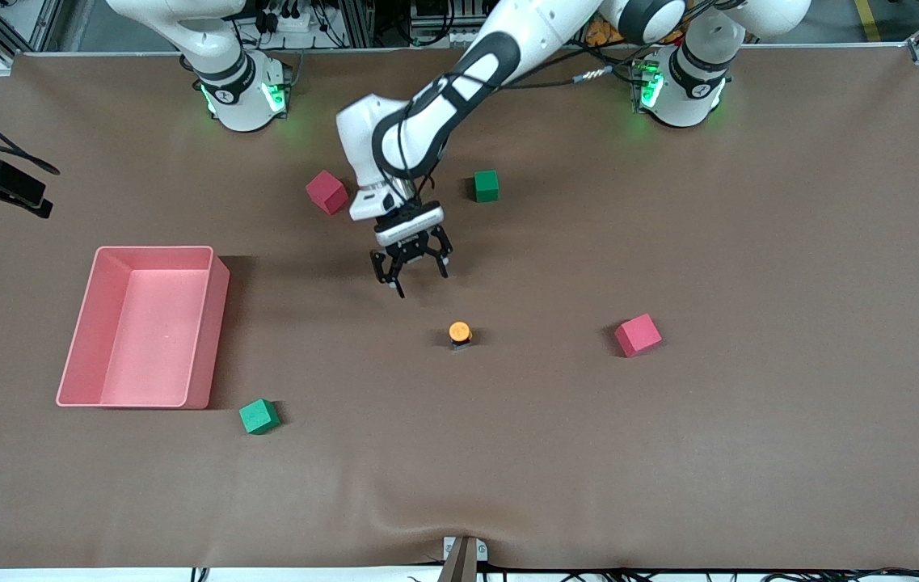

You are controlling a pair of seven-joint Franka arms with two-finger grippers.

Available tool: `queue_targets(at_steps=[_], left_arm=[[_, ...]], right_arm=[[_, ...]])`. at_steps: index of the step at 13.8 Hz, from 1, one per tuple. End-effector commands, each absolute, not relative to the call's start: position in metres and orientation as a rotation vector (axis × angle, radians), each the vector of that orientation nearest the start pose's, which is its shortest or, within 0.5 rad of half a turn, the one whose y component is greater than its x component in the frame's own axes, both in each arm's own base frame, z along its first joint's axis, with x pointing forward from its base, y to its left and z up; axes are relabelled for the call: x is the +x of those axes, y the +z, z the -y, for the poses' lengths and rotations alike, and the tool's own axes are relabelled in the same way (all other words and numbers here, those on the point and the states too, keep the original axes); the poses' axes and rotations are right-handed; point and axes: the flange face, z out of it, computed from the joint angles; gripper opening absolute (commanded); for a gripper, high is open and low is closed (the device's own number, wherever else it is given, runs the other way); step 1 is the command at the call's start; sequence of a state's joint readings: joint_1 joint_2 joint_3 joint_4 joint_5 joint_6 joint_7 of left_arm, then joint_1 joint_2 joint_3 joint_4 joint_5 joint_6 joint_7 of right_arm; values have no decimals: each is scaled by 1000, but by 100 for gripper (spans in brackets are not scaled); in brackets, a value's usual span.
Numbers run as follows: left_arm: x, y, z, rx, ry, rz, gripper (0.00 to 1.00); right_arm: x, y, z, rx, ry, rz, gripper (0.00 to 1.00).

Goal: Place and upright button with both arms

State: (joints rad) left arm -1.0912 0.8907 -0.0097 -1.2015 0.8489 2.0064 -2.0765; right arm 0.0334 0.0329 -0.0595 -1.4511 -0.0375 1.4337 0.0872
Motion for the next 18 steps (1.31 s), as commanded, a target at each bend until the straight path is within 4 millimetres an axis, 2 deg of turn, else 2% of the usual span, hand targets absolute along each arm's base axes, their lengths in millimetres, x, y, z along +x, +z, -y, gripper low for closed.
queue_targets(at_steps=[1, 3, 6, 7, 9, 10, 11, 14, 15, 18], left_arm=[[393, 332, 646, -2824, -968, 865, 100], [414, 387, 622, -2841, -858, 949, 100], [450, 451, 572, -2849, -673, 970, 100], [465, 470, 551, -2852, -622, 974, 100], [503, 511, 498, -2855, -543, 1090, 100], [518, 520, 478, -2862, -513, 1106, 100], [532, 521, 461, -2853, -503, 1114, 100], [577, 508, 410, -2808, -469, 1138, 100], [587, 502, 398, -2802, -457, 1117, 100], [614, 511, 350, -2847, -400, 1024, 100]], right_arm=[[548, 655, 19, -3154, 77, -192, 100], [548, 654, 20, -3154, 79, -195, 100], [548, 654, 20, -3156, 79, -195, 100], [548, 655, 20, -3154, 77, -195, 100], [548, 654, 20, -3154, 79, -195, 100], [548, 654, 20, -3154, 82, -195, 100], [548, 654, 20, -3154, 79, -195, 100], [548, 654, 20, -3156, 82, -195, 100], [548, 654, 20, -3154, 82, -195, 100], [548, 654, 20, -3154, 82, -195, 100]])
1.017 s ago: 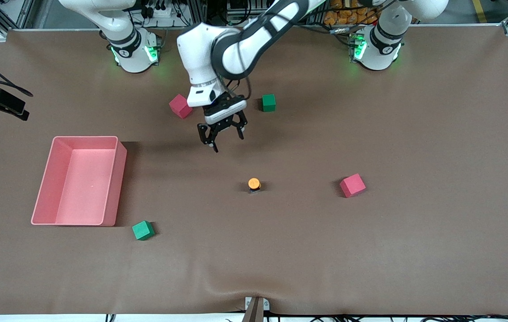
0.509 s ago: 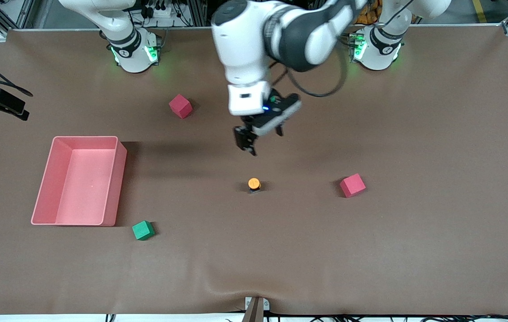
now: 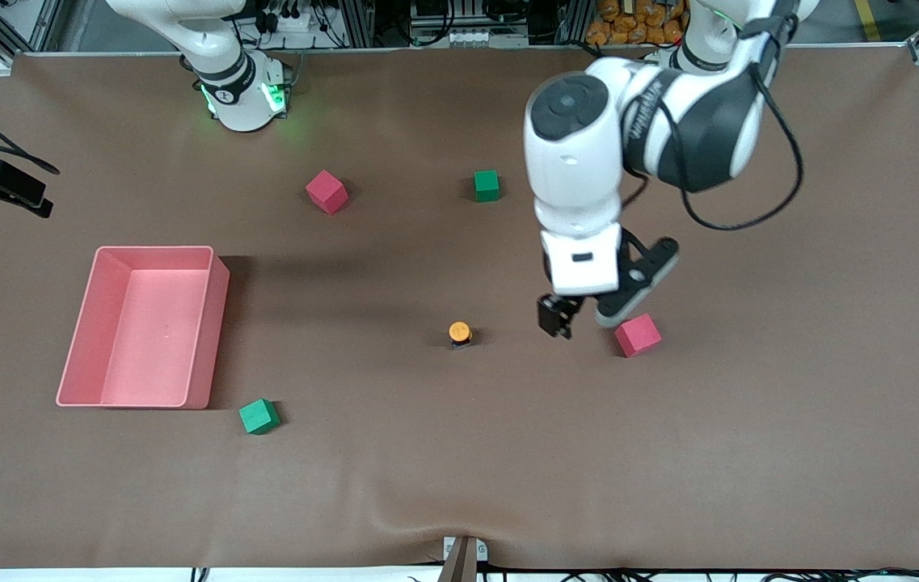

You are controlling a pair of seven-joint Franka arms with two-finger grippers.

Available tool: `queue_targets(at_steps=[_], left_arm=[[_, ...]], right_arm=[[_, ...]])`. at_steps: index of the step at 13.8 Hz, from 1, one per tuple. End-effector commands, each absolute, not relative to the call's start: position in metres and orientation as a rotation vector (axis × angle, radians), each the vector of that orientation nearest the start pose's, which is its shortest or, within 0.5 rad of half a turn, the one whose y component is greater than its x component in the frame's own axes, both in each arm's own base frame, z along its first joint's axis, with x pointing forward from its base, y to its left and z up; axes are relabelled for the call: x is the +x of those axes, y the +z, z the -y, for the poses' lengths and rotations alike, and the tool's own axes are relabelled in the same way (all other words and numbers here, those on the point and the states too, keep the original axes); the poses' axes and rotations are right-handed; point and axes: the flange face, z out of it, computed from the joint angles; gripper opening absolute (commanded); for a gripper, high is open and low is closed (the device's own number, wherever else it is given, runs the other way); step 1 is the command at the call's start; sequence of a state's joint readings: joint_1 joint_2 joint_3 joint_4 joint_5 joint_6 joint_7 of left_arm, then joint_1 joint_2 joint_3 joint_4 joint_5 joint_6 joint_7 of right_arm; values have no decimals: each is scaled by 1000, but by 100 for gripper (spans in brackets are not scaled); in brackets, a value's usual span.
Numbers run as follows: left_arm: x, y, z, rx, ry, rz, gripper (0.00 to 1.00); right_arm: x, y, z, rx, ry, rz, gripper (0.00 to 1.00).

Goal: Place and upright button with both arms

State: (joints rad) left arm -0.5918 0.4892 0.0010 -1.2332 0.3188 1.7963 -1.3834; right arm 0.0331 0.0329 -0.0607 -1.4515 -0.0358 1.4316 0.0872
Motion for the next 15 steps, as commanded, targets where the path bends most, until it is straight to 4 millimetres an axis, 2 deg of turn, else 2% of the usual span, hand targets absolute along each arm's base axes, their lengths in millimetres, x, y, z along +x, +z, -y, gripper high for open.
queue_targets(at_steps=[1, 4, 7, 8, 9, 10, 11, 13, 14, 15], left_arm=[[621, 518, 333, -2888, -346, 1027, 100], [636, 539, 288, -2946, -329, 943, 100], [644, 553, 259, -3002, -299, 902, 100], [641, 573, 246, -3036, -319, 879, 100], [640, 583, 238, -3060, -336, 807, 100], [640, 587, 230, -3079, -335, 731, 100], [642, 590, 214, -3083, -324, 696, 100], [638, 601, 198, -3103, -304, 621, 100], [638, 609, 180, -3106, -299, 580, 100], [635, 613, 174, -3136, -268, 501, 100]], right_arm=[[548, 654, 20, -3154, 82, -195, 100], [548, 654, 18, -3155, 77, -190, 100], [549, 653, 16, -3155, 79, -182, 100], [548, 653, 17, -3155, 81, -182, 100], [548, 654, 17, -3155, 82, -185, 100], [548, 653, 17, -3155, 79, -185, 100], [549, 653, 17, -3155, 77, -182, 100], [548, 653, 15, -3155, 81, -180, 100], [549, 653, 15, -3155, 79, -178, 100], [549, 653, 15, -3155, 79, -178, 100]])
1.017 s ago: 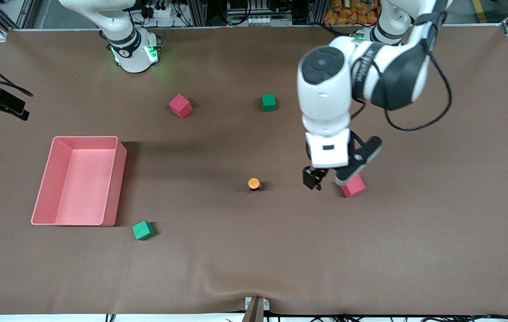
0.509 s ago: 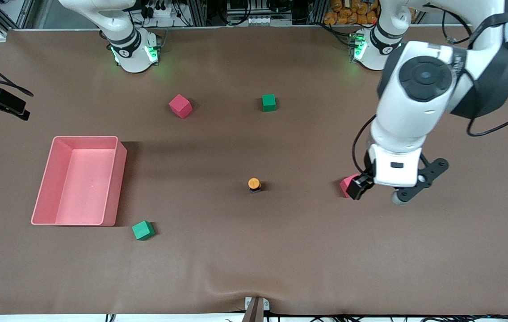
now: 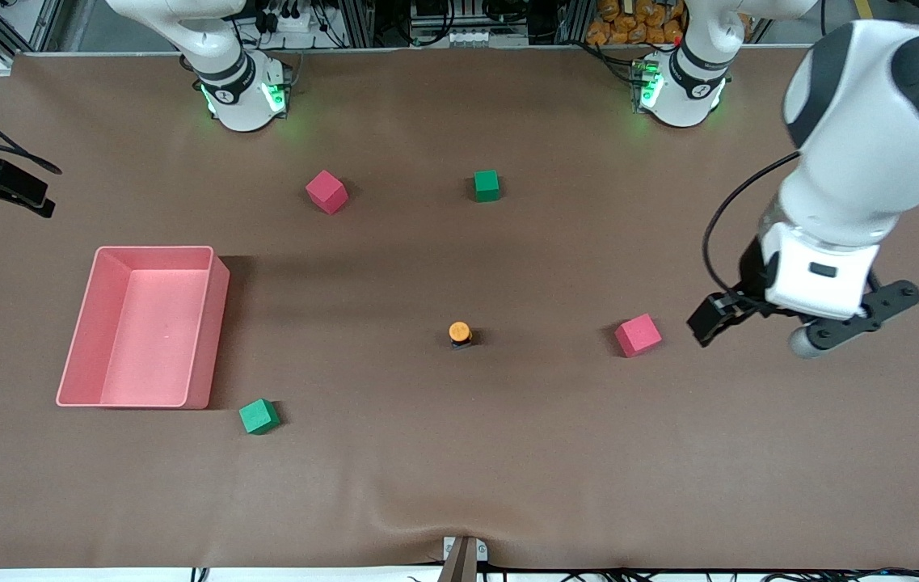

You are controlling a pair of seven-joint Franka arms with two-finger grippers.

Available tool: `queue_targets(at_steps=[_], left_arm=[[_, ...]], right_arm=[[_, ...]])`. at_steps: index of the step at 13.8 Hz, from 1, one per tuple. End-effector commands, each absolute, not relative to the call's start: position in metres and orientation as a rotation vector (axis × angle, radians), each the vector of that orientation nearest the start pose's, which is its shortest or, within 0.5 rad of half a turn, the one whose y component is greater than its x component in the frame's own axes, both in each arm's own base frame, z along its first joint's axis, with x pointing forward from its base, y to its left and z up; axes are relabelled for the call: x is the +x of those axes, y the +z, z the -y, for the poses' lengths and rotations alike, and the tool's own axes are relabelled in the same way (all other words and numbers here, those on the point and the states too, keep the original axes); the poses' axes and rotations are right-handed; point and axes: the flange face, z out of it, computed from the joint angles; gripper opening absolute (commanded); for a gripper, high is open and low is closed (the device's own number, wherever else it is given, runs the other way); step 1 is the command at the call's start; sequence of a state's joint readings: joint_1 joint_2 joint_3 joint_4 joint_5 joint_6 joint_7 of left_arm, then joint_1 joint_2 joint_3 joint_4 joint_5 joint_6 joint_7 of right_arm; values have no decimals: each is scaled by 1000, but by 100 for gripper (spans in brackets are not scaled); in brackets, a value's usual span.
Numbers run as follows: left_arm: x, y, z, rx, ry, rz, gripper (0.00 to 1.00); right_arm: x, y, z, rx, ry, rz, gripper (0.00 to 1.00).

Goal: Place and upright button with both arms

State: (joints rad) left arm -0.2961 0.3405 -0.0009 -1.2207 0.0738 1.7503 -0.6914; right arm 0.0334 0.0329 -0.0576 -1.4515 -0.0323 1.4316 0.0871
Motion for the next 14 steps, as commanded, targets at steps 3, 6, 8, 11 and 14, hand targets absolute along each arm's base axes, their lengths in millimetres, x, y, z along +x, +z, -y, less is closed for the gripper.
queue_targets(at_steps=[3, 6, 8, 11, 14], left_arm=[[613, 637, 123, -3173, -196, 332, 100], [581, 654, 93, -3171, -142, 196, 100], [558, 660, 69, -3167, -46, 75, 100], [543, 671, 39, -3164, -25, -30, 100], [541, 667, 33, -3158, 10, -103, 100]], right_arm=[[549, 653, 15, -3155, 79, -180, 100], [549, 653, 15, -3155, 79, -178, 100], [549, 653, 16, -3155, 79, -182, 100], [548, 654, 17, -3155, 77, -182, 100], [549, 653, 17, -3155, 77, -185, 100]])
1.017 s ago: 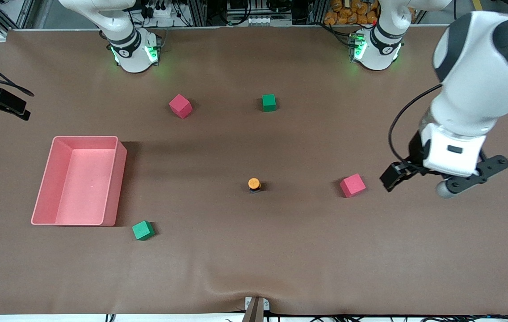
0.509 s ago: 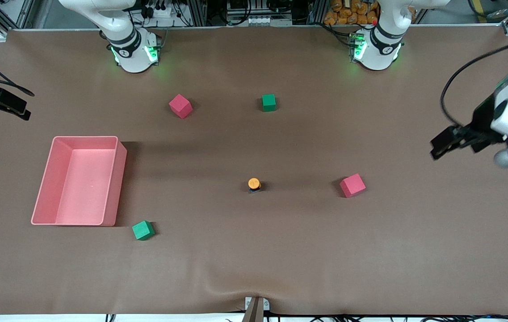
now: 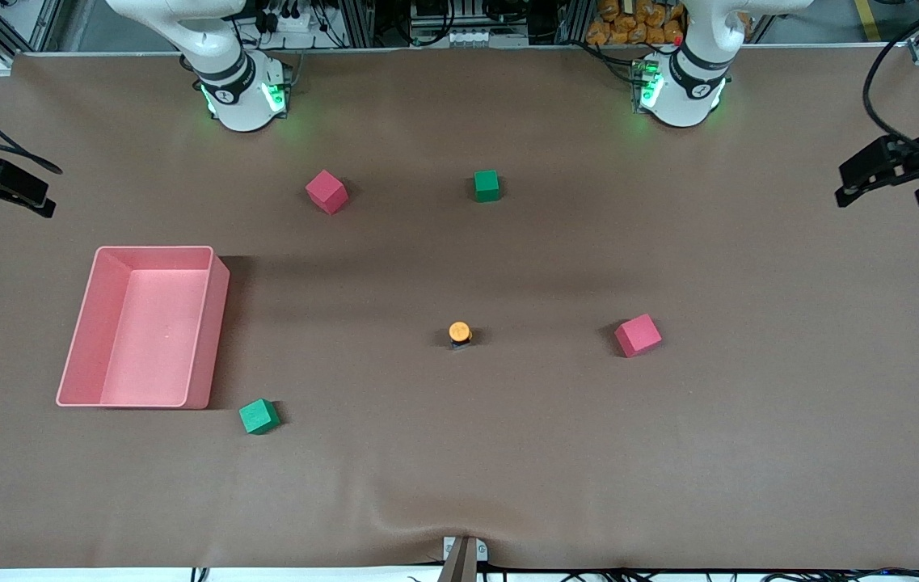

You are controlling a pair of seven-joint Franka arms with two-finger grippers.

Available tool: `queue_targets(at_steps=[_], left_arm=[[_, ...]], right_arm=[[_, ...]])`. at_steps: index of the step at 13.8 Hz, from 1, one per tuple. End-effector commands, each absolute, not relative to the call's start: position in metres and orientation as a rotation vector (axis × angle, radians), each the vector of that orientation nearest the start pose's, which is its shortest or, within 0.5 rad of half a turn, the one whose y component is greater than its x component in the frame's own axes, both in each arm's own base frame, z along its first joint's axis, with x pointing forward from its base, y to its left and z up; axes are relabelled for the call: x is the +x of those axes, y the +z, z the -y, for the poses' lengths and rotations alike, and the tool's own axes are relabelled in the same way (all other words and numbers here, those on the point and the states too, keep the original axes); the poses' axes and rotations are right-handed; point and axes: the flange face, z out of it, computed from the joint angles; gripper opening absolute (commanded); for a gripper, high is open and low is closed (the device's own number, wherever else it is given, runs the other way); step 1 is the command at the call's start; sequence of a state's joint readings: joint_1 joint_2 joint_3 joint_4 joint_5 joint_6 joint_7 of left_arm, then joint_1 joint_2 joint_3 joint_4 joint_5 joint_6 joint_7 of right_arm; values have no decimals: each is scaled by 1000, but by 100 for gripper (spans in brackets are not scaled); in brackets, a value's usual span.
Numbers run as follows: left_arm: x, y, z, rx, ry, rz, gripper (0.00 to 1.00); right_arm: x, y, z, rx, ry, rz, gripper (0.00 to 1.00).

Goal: Place and upright button with both arms

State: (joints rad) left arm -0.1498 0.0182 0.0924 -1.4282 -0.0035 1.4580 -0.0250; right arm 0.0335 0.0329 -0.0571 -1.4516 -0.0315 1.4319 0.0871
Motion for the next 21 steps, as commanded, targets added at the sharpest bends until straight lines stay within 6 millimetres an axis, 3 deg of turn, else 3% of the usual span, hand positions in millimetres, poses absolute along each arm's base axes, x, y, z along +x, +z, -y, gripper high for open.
queue_targets(at_steps=[1, 4, 6, 9, 14, 19, 21], left_arm=[[540, 664, 37, -3149, 22, -115, 100], [540, 665, 39, -3154, 15, -117, 100], [539, 668, 25, -3160, 8, -84, 100], [527, 672, 24, -3165, 6, -89, 100], [503, 661, 17, -3168, 10, -76, 100], [503, 661, 7, -3155, 11, -50, 100], [511, 661, 21, -3118, -17, -86, 100]], right_arm=[[548, 654, 18, -3155, 77, -185, 100], [549, 653, 17, -3155, 77, -182, 100], [549, 653, 16, -3155, 74, -182, 100], [549, 653, 12, -3156, 74, -170, 100], [549, 654, 5, -3157, 71, -149, 100], [549, 654, 9, -3157, 72, -161, 100], [549, 654, 12, -3156, 72, -170, 100]])
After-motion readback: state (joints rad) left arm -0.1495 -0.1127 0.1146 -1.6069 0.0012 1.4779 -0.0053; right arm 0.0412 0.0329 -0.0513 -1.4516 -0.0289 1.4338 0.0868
